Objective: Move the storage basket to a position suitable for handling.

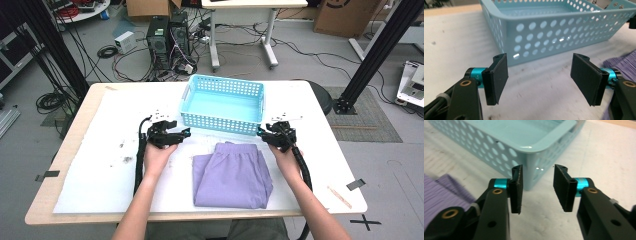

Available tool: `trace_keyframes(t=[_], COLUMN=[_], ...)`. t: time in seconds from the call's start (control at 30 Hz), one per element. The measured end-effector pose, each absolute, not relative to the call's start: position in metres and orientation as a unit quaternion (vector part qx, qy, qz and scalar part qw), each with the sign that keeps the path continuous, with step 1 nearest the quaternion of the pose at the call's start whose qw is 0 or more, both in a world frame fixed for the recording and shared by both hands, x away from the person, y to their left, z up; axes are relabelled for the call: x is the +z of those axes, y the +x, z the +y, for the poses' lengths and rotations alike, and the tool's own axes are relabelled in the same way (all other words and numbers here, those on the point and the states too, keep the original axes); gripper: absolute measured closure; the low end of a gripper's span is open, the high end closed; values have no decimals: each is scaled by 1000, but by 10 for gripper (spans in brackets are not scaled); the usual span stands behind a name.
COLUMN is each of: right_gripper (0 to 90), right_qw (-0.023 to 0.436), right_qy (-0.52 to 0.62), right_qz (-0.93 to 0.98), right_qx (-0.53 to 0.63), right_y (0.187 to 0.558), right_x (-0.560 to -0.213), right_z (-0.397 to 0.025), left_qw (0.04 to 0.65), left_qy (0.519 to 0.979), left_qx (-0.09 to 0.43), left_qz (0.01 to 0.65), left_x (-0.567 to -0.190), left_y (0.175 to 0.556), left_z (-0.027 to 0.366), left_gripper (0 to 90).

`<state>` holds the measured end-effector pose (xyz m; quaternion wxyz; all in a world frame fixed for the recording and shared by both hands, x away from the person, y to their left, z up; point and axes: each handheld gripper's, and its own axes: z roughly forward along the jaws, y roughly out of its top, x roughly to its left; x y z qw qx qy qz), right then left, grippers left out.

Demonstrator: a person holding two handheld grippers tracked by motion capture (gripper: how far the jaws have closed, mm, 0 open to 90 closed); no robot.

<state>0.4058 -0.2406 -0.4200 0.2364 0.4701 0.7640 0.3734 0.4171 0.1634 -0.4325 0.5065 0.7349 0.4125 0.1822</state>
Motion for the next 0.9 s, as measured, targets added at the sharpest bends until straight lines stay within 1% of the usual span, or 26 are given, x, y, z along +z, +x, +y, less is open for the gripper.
trace_keyframes(t=[0.03,0.1,0.13,0.17,0.23,0.27,0.37,0.47,0.57,0.63,0.67,0.7,0.73,0.8,0.9], right_gripper=[559,476,459,410,396,380,345,316,315,360,371,452,452,492,498], right_qw=[231,215,210,209,210,220,238,239,236,232,231,237,237,244,232], right_qy=[471,460,448,433,428,418,408,407,404,405,404,399,399,393,400], right_qz=[763,768,772,780,782,787,790,792,797,796,796,799,799,800,797], right_qx=[378,390,399,401,401,398,389,386,382,385,387,382,382,382,389], right_y=[408,411,412,414,414,415,417,422,426,428,429,430,430,431,432], right_x=[-420,-420,-421,-423,-424,-425,-426,-427,-429,-430,-431,-432,-432,-431,-430], right_z=[-243,-246,-246,-243,-242,-238,-232,-231,-230,-230,-231,-231,-231,-234,-238], left_qw=[504,487,484,488,494,494,481,485,480,485,489,488,484,475,465], left_qy=[736,747,748,748,747,747,759,760,765,768,767,771,772,776,784], left_qx=[191,185,182,182,204,205,183,184,178,174,178,183,184,187,189], left_qz=[410,414,415,413,395,395,398,392,390,381,375,366,368,370,364], left_x=[-433,-434,-434,-434,-436,-437,-439,-437,-438,-437,-437,-436,-437,-437,-434], left_y=[419,427,431,434,438,440,452,459,469,474,474,474,474,472,470], left_z=[163,163,163,162,161,161,160,160,159,156,155,154,153,152,150], left_gripper=[303,302,296,279,279,279,261,261,261,261,277,350,350,393,399])
